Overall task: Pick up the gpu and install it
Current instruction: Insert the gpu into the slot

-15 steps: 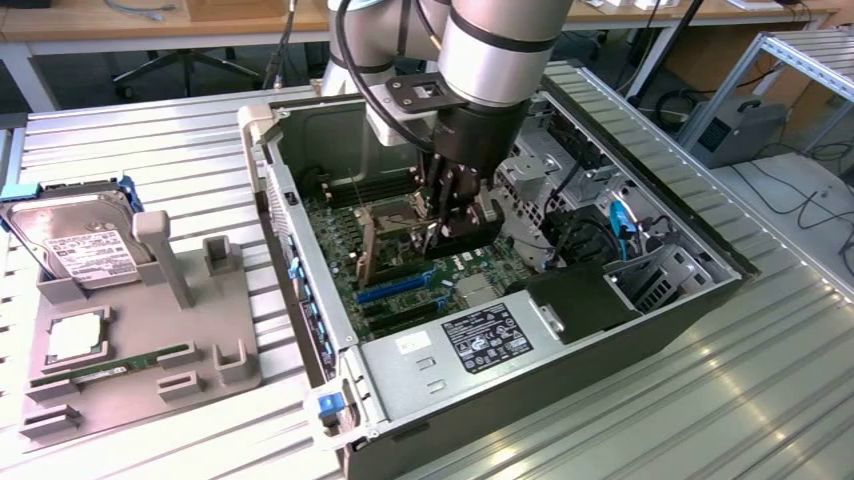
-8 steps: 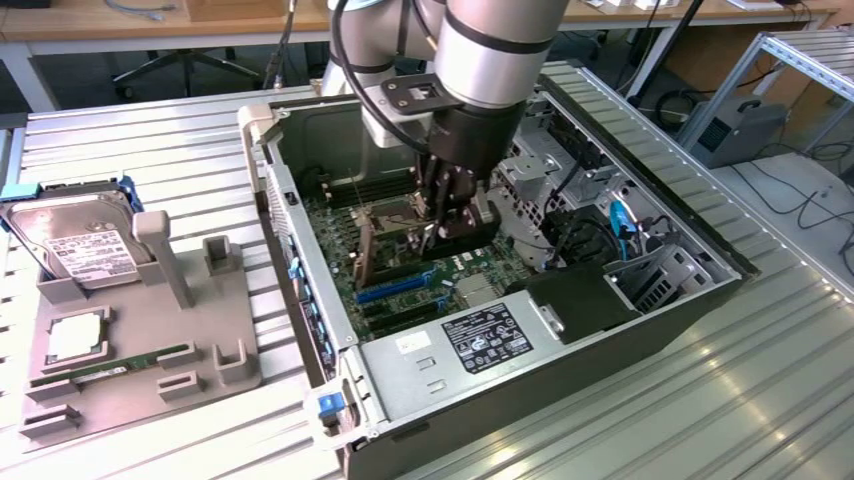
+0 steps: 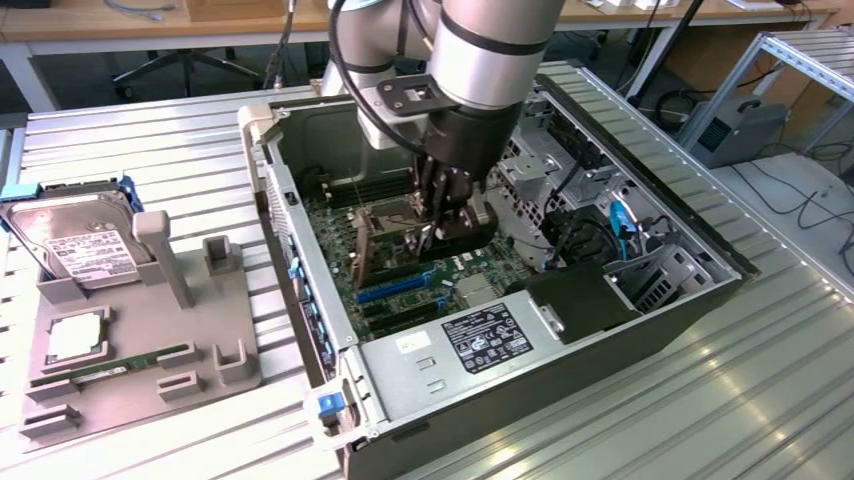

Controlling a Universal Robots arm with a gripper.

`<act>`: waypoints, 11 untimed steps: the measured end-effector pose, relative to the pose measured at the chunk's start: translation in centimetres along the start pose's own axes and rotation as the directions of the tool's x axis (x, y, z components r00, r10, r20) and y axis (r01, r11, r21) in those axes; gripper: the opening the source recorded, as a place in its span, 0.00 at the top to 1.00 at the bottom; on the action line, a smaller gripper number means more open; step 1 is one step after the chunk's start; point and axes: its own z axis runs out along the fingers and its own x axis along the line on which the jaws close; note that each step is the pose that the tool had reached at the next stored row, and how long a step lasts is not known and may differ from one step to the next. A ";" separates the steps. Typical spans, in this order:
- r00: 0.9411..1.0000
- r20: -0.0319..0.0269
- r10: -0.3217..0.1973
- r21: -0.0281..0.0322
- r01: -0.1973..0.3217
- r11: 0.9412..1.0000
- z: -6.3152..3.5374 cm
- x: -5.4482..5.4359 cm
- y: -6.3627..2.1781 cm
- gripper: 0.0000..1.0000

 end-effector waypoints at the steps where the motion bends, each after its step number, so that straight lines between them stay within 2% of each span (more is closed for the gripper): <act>1: 1.000 0.000 0.000 0.000 0.000 1.000 0.01 0.0 0.03 0.73; 11: 1.000 0.000 0.000 0.000 0.000 1.000 0.10 0.0 0.40 0.73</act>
